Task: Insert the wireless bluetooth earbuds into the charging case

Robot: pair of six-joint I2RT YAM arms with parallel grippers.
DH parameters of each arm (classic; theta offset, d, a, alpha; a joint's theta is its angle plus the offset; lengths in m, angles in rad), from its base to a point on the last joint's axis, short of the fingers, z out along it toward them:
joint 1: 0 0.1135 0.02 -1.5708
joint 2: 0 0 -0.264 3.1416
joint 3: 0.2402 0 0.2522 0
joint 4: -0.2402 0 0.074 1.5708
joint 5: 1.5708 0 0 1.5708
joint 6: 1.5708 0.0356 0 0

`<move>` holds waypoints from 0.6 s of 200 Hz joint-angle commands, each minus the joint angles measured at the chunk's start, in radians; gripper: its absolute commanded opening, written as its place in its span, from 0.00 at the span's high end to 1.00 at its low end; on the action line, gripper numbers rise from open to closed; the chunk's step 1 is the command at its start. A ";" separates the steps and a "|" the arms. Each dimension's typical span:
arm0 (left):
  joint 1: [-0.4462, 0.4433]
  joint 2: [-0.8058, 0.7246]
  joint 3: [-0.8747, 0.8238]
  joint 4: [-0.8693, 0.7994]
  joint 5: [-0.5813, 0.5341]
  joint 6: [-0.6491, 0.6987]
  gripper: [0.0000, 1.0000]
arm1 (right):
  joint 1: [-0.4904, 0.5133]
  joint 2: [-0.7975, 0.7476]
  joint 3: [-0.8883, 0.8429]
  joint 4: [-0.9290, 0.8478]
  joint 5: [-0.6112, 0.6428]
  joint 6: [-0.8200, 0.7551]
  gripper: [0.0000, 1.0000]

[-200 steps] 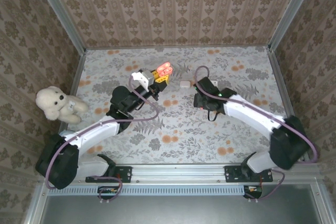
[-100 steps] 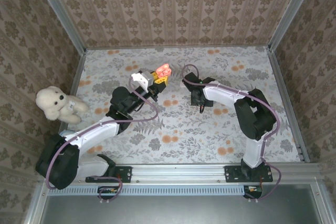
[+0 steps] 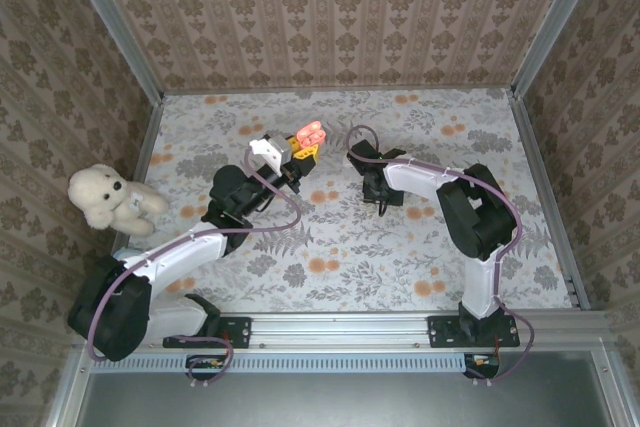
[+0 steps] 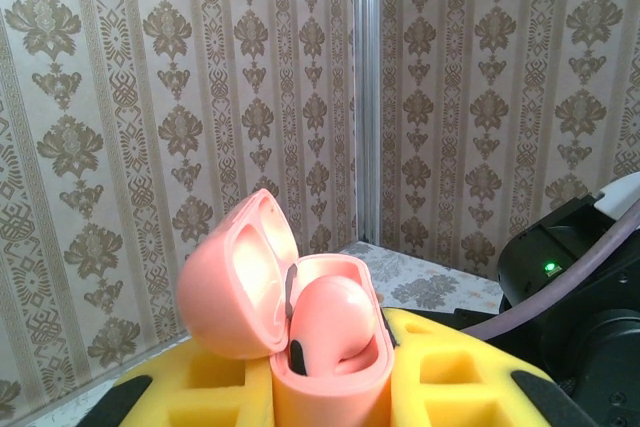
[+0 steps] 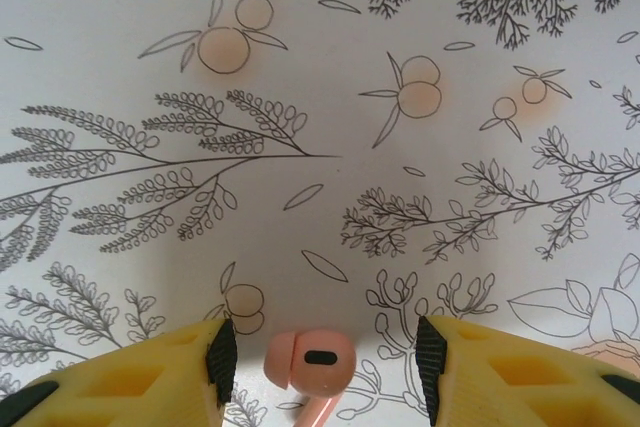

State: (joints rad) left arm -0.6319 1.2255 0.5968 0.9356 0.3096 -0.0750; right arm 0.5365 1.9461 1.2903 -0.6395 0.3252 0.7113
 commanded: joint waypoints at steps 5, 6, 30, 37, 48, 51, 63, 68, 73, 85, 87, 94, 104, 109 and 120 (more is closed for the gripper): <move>0.011 -0.007 -0.015 0.054 0.002 -0.013 1.00 | -0.006 0.013 -0.003 0.008 -0.019 0.019 0.47; 0.011 -0.007 -0.014 0.055 0.002 -0.014 1.00 | -0.006 0.014 -0.004 0.009 -0.019 0.018 0.47; 0.012 -0.008 -0.014 0.054 0.002 -0.015 1.00 | -0.012 0.014 -0.023 0.019 -0.025 0.020 0.49; 0.011 -0.008 -0.014 0.054 0.001 -0.015 1.00 | -0.014 0.013 -0.029 0.021 -0.027 0.022 0.50; 0.011 -0.008 -0.014 0.054 0.002 -0.015 1.00 | -0.017 0.011 -0.036 0.024 -0.028 0.022 0.51; 0.011 -0.008 -0.014 0.054 0.000 -0.014 1.00 | -0.017 0.009 -0.040 0.025 -0.028 0.022 0.51; 0.011 -0.007 -0.014 0.054 0.000 -0.016 1.00 | -0.018 0.006 -0.047 0.027 -0.028 0.022 0.52; 0.011 -0.006 -0.014 0.055 0.000 -0.016 1.00 | -0.019 0.007 -0.051 0.028 -0.028 0.021 0.53; 0.011 -0.006 -0.014 0.055 0.000 -0.016 1.00 | -0.021 0.005 -0.053 0.030 -0.028 0.020 0.54; 0.011 -0.006 -0.014 0.055 -0.001 -0.016 1.00 | -0.023 0.004 -0.061 0.034 -0.030 0.020 0.54; 0.011 -0.006 -0.014 0.055 -0.001 -0.016 1.00 | -0.024 0.003 -0.062 0.035 -0.031 0.019 0.55; 0.012 -0.006 -0.014 0.055 -0.001 -0.016 1.00 | -0.026 0.003 -0.066 0.038 -0.031 0.019 0.55; 0.011 -0.006 -0.014 0.055 0.000 -0.018 1.00 | -0.028 0.005 -0.071 0.042 -0.033 0.018 0.57; 0.011 -0.006 -0.013 0.054 0.000 -0.018 1.00 | -0.030 0.007 -0.073 0.044 -0.035 0.017 0.57; 0.011 -0.006 -0.012 0.054 0.000 -0.019 1.00 | -0.035 0.006 -0.078 0.048 -0.038 0.019 0.59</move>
State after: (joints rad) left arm -0.6266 1.2255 0.5938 0.9363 0.3099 -0.0753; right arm 0.5255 1.9419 1.2526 -0.5793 0.2901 0.7177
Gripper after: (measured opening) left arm 0.216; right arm 0.422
